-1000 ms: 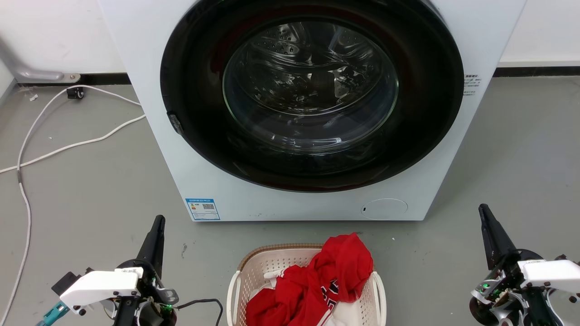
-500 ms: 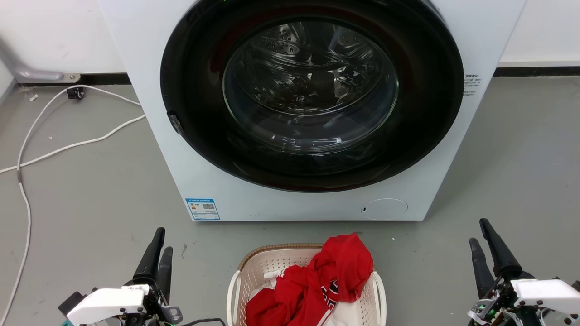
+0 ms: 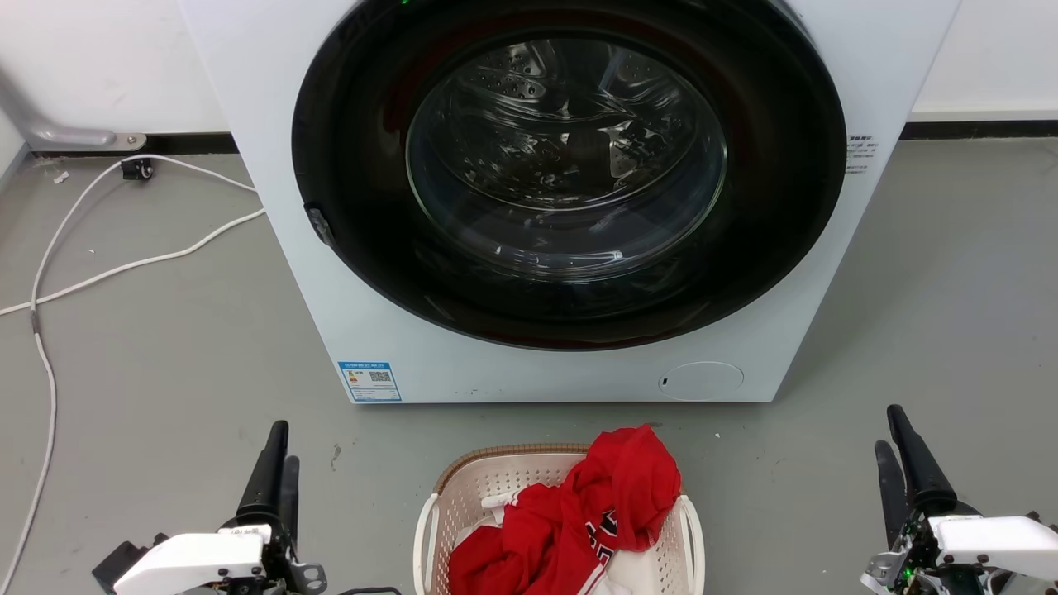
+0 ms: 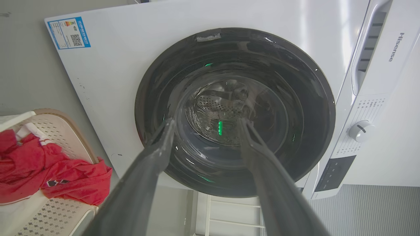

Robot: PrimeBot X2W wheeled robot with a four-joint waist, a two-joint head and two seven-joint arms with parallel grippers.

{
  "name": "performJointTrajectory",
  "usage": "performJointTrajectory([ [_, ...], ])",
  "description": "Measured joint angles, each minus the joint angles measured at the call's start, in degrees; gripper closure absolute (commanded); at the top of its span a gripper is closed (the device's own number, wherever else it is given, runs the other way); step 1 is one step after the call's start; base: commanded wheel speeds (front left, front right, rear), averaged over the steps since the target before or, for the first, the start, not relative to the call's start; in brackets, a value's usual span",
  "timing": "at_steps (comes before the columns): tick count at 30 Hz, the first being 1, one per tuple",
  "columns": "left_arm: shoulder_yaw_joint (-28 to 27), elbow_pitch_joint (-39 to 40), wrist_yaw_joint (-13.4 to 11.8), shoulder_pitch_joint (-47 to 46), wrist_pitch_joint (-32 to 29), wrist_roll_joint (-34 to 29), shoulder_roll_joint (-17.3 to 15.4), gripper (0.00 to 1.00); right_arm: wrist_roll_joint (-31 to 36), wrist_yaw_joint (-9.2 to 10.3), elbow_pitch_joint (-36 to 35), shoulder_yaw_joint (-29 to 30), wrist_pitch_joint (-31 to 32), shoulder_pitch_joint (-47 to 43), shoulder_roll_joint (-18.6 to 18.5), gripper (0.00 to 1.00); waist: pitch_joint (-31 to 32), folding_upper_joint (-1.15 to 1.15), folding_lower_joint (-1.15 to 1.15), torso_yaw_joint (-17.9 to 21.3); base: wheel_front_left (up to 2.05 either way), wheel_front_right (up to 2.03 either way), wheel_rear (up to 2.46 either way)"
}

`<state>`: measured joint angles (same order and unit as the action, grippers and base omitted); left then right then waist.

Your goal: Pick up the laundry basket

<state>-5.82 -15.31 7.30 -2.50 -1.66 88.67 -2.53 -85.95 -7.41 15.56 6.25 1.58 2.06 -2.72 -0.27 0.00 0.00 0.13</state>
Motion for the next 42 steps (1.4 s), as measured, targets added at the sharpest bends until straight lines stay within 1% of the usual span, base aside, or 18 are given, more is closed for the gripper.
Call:
performJointTrajectory([
  [3, -1.08, 0.09, 0.00, 0.22, 0.85, -2.26, 0.02, 0.00, 3.13, 0.00, -0.01, 0.30, -0.73, 0.01, 0.01, 0.00, -0.04, 0.00, 0.00, -0.01, 0.00, 0.00, 0.00],
  [9, -3.05, 0.33, 0.01, 0.32, 2.21, -6.65, -0.02, 0.00, 11.65, 0.00, -1.07, 1.33, -2.10, 0.02, 0.02, 0.00, -0.16, 0.00, 0.00, -0.05, 0.00, 0.00, 0.00],
  [16, -4.86, 2.35, 0.01, 0.49, 3.69, -11.66, -0.01, 0.00, 24.41, 0.00, -4.26, 1.82, -3.58, 0.07, 0.02, 0.00, -0.29, 0.00, 0.00, -0.18, 0.00, 0.00, 0.00],
  [20, -6.23, 4.17, 0.01, 0.60, 4.49, -15.60, -0.04, 0.00, 32.00, 0.00, -6.75, 1.37, -4.41, 0.10, 0.01, 0.00, -0.34, 0.00, 0.00, -0.25, 0.00, 0.00, 0.00],
  [21, -6.23, 4.17, 0.01, 0.60, 4.49, -15.60, -0.04, 0.00, 32.00, 0.00, -6.75, 1.37, -4.41, 0.10, 0.01, 0.00, -0.34, 0.00, 0.00, -0.25, 0.00, 0.00, 0.00],
  [23, -6.50, 5.25, 0.01, 0.82, 4.95, -17.86, -0.05, 0.00, 35.73, 0.00, -7.81, 0.97, -4.77, 0.10, 0.01, 0.00, -0.37, 0.00, 0.00, -0.27, 0.00, 0.00, 0.00],
  [24, -6.43, 6.58, -0.01, 1.02, 5.34, -20.18, -0.04, 0.00, 39.01, 0.00, -8.73, 0.57, -5.16, 0.10, 0.01, 0.00, -0.39, 0.00, 0.00, -0.30, 0.00, 0.00, 0.00],
  [25, -6.43, 6.58, -0.01, 1.02, 5.34, -20.18, -0.04, 0.00, 39.01, 0.00, -8.73, 0.57, -5.16, 0.10, 0.01, 0.00, -0.39, 0.00, 0.00, -0.30, 0.00, 0.00, 0.00],
  [28, -5.94, 8.45, -0.80, 1.41, 5.91, -23.86, -0.05, 0.00, 43.70, 0.00, -9.91, 0.08, -5.73, 0.06, 0.01, 0.00, -0.45, 0.00, 0.00, -0.33, 0.00, 0.00, 0.00],
  [29, -5.39, 9.67, -1.58, 1.94, 6.25, -26.47, -0.05, 0.00, 46.82, 0.00, -10.50, -0.46, -6.12, 0.02, 0.01, 0.00, -0.52, 0.00, 0.00, -0.33, 0.00, 0.00, 0.00],
  [30, -5.39, 9.67, -1.58, 1.94, 6.25, -26.47, -0.05, 0.00, 46.82, 0.00, -10.50, -0.46, -6.12, 0.02, 0.01, 0.00, -0.52, 0.00, 0.00, -0.33, 0.00, 0.00, 0.00],
  [32, -4.54, 10.93, -2.41, 2.40, 6.53, -29.45, -0.05, 0.00, 50.07, 0.00, -11.10, -1.12, -6.53, -0.02, 0.01, 0.00, -0.60, 0.00, 0.00, -0.32, 0.00, 0.00, 0.00],
  [33, -3.96, 11.59, -2.75, 2.57, 6.84, -31.17, -0.08, 0.00, 51.37, 0.00, -11.34, -1.37, -6.61, -0.04, 0.01, 0.00, -0.65, 0.00, 0.00, -0.32, 0.00, 0.00, 0.00],
  [34, -2.71, 12.84, -3.45, 2.97, 7.05, -34.43, -0.09, 0.00, 53.72, 0.00, -11.60, -1.68, -6.97, -0.22, 0.01, 0.00, -0.75, 0.00, 0.00, -0.30, 0.00, 0.00, 0.00],
  [35, -2.71, 12.84, -3.45, 2.97, 7.05, -34.43, -0.09, 0.00, 53.72, 0.00, -11.60, -1.68, -6.97, -0.22, 0.01, 0.00, -0.75, 0.00, 0.00, -0.30, 0.00, 0.00, 0.00],
  [36, -1.23, 13.82, -4.33, 3.49, 7.49, -37.86, -0.07, 0.00, 55.93, 0.00, -11.83, -2.00, -7.25, -0.50, 0.01, 0.00, -0.86, 0.00, 0.00, -0.29, 0.00, 0.00, 0.00],
  [37, -1.23, 13.82, -4.33, 3.49, 7.49, -37.86, -0.07, 0.00, 55.93, 0.00, -11.83, -2.00, -7.25, -0.50, 0.01, 0.00, -0.86, 0.00, 0.00, -0.29, 0.00, 0.00, 0.00],
  [42, 2.18, 14.94, -6.06, 4.42, 8.26, -45.01, -0.09, 0.00, 60.69, 0.00, -12.04, -2.83, -8.20, -0.92, 0.01, 0.00, -1.14, 0.00, 0.00, -0.28, 0.00, 0.00, 0.00],
])
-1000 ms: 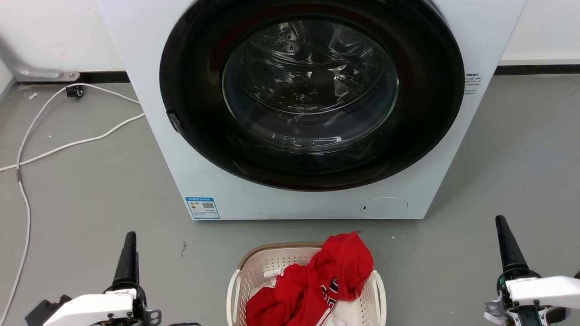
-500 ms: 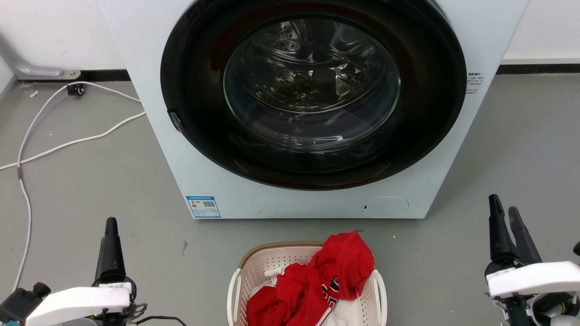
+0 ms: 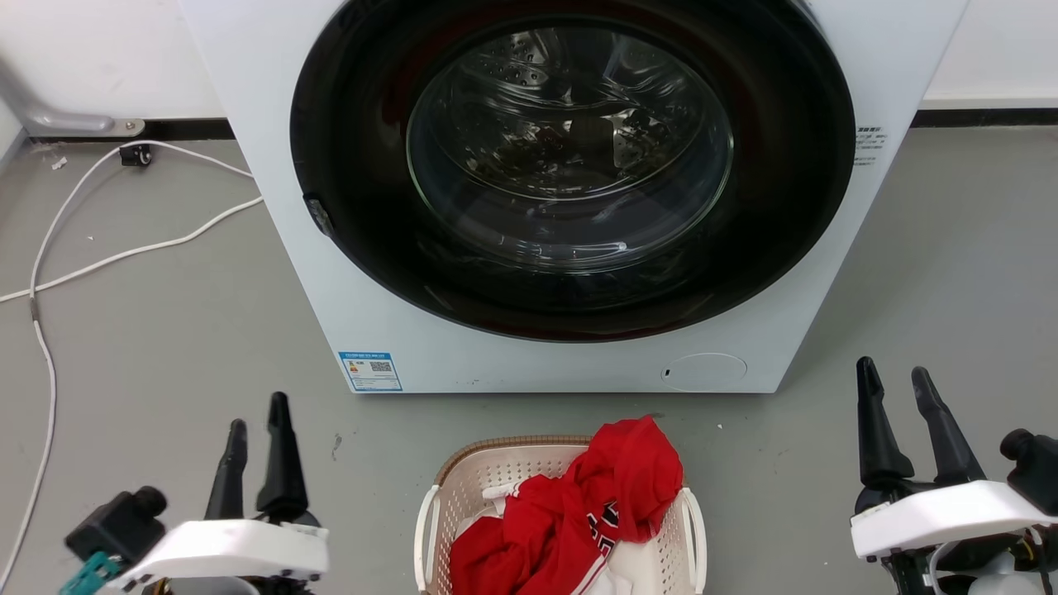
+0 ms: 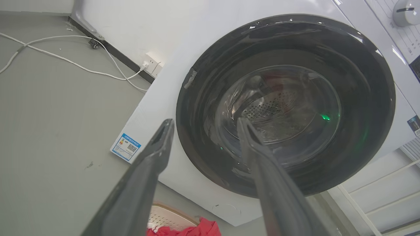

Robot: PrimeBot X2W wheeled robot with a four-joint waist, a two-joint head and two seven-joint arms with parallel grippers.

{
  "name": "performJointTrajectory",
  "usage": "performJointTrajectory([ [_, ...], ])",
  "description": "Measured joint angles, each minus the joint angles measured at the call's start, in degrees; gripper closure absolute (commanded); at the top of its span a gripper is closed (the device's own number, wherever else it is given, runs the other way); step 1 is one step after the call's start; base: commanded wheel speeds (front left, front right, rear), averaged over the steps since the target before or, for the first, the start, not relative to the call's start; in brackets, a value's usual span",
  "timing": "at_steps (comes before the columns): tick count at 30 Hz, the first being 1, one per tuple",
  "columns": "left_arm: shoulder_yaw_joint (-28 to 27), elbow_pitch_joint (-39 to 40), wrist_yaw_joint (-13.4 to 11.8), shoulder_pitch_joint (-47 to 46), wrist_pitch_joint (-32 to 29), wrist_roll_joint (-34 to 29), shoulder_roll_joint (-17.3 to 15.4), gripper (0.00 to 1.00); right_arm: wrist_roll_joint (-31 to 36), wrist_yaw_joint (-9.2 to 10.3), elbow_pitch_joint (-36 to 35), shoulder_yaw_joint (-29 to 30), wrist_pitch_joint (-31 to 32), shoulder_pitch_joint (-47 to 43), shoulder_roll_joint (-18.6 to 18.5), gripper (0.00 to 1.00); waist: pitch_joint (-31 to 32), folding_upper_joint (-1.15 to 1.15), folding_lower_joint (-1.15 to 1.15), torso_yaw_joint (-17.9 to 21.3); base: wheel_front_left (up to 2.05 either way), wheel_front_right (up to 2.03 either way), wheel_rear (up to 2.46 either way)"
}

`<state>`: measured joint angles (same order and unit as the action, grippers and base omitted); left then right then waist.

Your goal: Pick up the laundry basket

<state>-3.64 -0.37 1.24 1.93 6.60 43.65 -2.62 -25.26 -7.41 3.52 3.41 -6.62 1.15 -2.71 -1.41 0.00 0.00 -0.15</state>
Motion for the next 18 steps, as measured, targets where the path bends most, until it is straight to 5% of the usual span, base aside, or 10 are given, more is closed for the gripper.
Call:
performJointTrajectory([
  [18, 9.79, 0.68, -3.42, 0.88, 2.77, -21.64, -1.66, 0.00, 12.22, 0.00, 2.70, -1.16, -2.71, -0.91, -0.01, 0.00, -0.38, 0.00, 0.00, -0.09, 0.00, 0.00, 0.00],
])
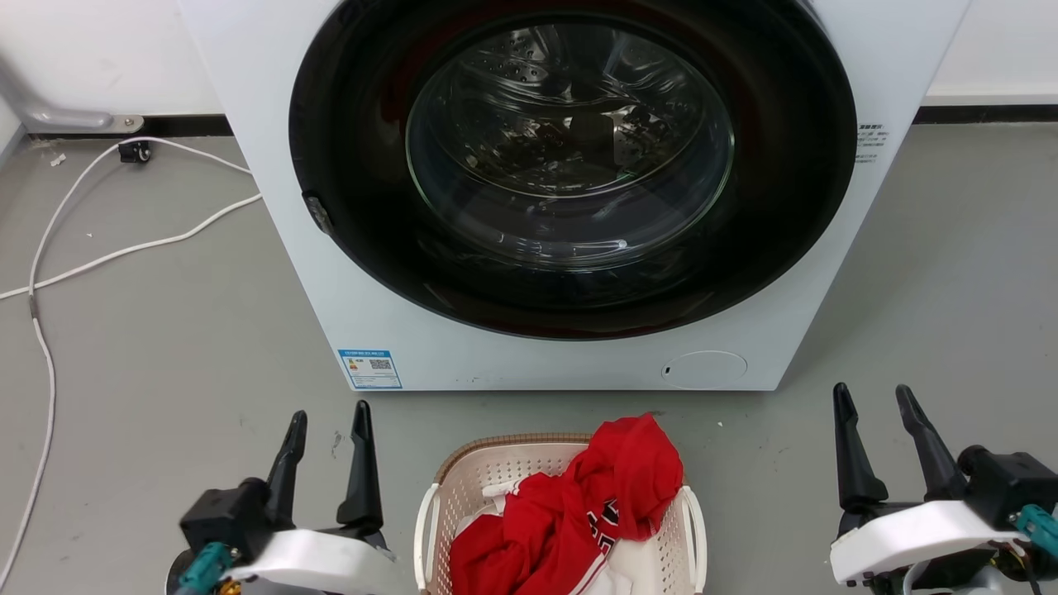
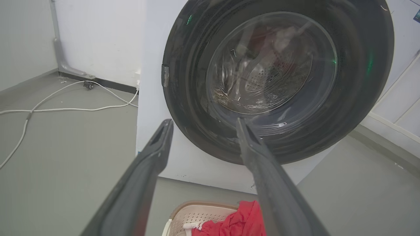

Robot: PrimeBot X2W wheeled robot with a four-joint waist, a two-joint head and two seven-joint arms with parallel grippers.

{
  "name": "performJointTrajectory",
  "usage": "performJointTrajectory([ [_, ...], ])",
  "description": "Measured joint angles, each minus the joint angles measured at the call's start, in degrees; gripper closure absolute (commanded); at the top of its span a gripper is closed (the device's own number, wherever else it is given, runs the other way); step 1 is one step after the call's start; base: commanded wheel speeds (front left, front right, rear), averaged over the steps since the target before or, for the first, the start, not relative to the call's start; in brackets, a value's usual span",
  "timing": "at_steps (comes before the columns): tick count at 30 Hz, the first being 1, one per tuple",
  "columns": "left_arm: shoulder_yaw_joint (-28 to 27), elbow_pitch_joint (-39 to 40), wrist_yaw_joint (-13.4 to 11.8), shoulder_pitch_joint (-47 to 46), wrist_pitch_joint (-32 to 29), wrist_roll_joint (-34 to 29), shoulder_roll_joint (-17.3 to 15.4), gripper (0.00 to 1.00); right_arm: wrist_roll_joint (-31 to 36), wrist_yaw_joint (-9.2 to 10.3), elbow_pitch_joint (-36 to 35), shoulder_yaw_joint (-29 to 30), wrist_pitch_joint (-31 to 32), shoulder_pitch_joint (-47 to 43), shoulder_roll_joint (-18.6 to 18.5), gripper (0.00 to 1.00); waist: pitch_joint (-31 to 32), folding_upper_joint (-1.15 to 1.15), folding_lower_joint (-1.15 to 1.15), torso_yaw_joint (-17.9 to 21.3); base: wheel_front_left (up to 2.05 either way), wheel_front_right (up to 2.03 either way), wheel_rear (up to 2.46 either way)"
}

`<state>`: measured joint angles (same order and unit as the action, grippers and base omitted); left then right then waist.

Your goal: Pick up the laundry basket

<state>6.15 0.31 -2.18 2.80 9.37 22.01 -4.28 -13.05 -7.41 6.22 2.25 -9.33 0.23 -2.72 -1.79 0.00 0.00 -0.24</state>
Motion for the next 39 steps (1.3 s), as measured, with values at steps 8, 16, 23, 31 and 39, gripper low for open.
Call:
performJointTrajectory([
  [8, 4.85, -0.04, -3.79, 0.29, 1.03, -4.92, -2.58, 0.00, 4.79, 0.00, 1.01, -0.59, -1.10, -0.26, -0.01, 0.00, 0.41, 0.00, 0.00, 0.02, 0.00, 0.00, 0.00],
  [16, 8.89, 0.00, -5.94, 0.43, 2.01, -8.13, -4.67, 0.00, 8.45, -0.05, 0.79, -1.08, -2.09, -0.86, -0.01, 0.00, 0.75, 0.00, 0.00, 0.07, 0.00, 0.00, 0.00],
  [23, 10.93, -0.08, -6.60, 0.75, 2.99, -10.56, -5.59, 0.00, 12.02, -0.09, 0.85, -1.70, -2.85, -1.54, -0.02, 0.00, 0.86, 0.00, 0.00, -0.01, 0.00, 0.00, 0.00],
  [31, 10.24, 0.11, -5.84, 1.72, 3.82, -11.82, -4.90, 0.00, 11.91, -0.09, 0.49, -1.75, -3.83, -1.70, -0.03, 0.00, 0.84, 0.00, 0.00, -0.08, 0.00, 0.00, 0.00],
  [39, 5.30, 0.57, -1.90, 2.85, 4.72, -13.39, -2.01, 0.00, 8.54, -0.09, 1.49, -1.08, -4.77, -1.97, -0.05, 0.00, 0.40, 0.00, 0.00, -0.04, 0.00, 0.00, 0.00],
])
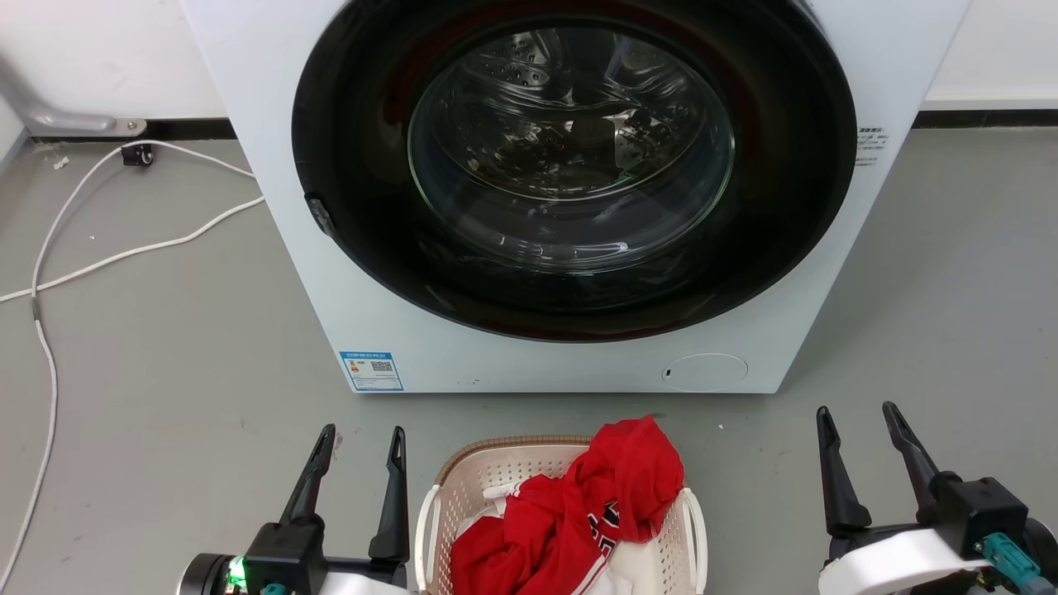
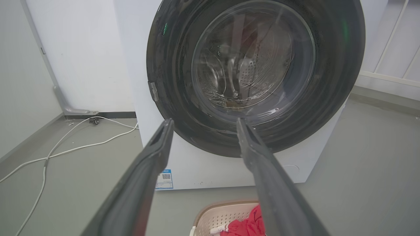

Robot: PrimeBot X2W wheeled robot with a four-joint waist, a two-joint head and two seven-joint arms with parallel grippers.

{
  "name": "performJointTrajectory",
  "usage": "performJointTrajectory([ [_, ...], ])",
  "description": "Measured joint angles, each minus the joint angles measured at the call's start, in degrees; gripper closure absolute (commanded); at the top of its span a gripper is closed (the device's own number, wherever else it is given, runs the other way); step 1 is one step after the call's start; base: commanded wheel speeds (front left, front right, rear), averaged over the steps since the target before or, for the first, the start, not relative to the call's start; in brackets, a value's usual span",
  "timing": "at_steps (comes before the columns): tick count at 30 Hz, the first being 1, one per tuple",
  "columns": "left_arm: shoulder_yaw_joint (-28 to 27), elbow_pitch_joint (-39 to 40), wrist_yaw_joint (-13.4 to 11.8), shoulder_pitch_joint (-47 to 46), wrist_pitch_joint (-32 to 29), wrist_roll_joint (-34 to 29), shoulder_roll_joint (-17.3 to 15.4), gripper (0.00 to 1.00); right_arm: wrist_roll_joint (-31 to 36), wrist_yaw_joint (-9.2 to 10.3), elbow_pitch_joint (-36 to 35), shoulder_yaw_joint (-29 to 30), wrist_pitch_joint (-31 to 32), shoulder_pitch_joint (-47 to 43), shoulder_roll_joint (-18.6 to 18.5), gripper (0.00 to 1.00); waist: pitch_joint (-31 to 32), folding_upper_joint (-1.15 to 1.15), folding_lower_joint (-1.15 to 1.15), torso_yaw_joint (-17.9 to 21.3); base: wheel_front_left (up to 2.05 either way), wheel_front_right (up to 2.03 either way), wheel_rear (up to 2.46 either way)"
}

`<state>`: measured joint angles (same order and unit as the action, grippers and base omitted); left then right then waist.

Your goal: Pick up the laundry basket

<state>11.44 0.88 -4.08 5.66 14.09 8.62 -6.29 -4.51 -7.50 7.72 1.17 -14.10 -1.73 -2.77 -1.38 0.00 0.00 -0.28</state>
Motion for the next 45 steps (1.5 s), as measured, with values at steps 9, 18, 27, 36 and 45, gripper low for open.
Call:
performJointTrajectory([
  [9, -2.25, -0.04, 2.87, 0.55, 0.81, -5.22, 1.79, 0.00, 3.23, 0.00, 0.18, -0.38, -0.85, 0.08, -0.01, 0.00, -0.47, 0.00, 0.00, 0.11, 0.00, 0.00, 0.00],
  [18, -3.32, -0.44, 4.20, 0.58, 0.90, -6.14, 2.78, 0.00, 3.55, 0.00, 0.15, -0.33, -0.94, 0.18, -0.01, 0.00, -0.47, 0.00, 0.00, 0.03, 0.00, 0.00, 0.00],
  [27, -4.03, -0.97, 4.97, 0.58, 0.98, -6.30, 3.16, 0.00, 3.54, 0.00, 0.16, -0.32, -0.96, 0.23, -0.01, 0.00, -0.62, 0.00, 0.00, -0.07, 0.00, 0.00, 0.00],
  [36, -5.38, -3.87, 4.45, 0.20, 0.98, -5.94, 3.36, 0.00, 5.11, 0.00, 3.60, -0.22, -0.98, 2.10, -0.05, 0.00, -2.83, 0.00, 0.00, 0.33, 0.00, 0.00, 0.00],
  [45, -8.04, -10.87, 5.58, -8.77, 0.98, -6.10, 3.13, 0.00, 2.50, 0.00, 12.72, -1.56, 2.53, 11.96, -0.07, 0.00, -12.17, 0.00, 0.01, 1.13, 0.00, 0.00, 0.00],
])
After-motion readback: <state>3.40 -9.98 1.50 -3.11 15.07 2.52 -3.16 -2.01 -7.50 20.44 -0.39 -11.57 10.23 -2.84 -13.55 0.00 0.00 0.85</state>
